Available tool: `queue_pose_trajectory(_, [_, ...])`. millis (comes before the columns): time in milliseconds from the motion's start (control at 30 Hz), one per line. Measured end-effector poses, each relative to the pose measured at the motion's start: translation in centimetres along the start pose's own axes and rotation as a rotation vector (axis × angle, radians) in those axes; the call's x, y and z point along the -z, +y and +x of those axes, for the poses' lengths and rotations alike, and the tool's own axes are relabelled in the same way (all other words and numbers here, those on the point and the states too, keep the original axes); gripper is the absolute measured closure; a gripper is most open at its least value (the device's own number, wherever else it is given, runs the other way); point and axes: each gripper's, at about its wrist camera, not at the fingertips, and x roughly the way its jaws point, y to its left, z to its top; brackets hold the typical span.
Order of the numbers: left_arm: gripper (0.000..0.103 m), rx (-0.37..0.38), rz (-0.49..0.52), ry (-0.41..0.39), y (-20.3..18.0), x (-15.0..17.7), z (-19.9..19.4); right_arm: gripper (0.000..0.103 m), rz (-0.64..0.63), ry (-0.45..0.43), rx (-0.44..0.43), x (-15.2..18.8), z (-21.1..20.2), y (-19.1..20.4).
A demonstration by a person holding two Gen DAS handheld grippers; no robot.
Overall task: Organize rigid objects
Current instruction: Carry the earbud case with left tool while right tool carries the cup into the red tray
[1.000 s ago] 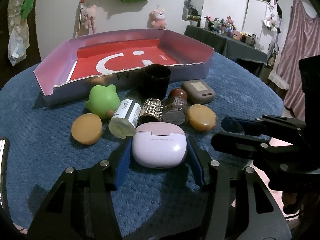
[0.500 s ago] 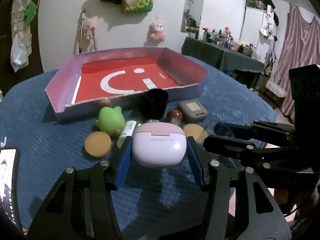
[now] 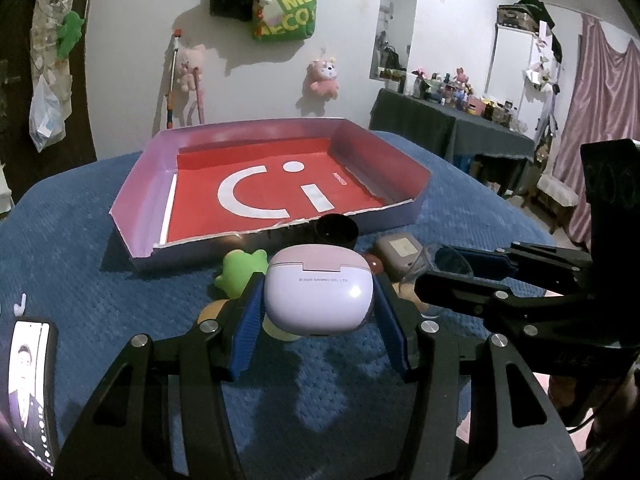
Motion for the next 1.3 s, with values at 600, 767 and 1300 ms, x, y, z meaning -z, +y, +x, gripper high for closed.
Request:
queue_pose_trajectory(600, [0.052, -0.031, -0.014, -0.037, 1.8, -2.6, 1.1, 0.061, 0.007, 0.005, 0.011, -2.2, 1.4, -1.5])
queue_pose_trajectory(767, [0.052, -0.06, 0.001, -0.042, 2.3, -3.9, 1.8, 0.061, 0.002, 0.005, 0.016, -3.6, 2.2, -1.9])
queue_pose_trajectory(1300, [0.052, -0.107, -0.024, -0.019, 4.3, -8.1, 6.0, 0.061, 0.0, 0.019, 0.075, -7.4, 5.5, -4.2])
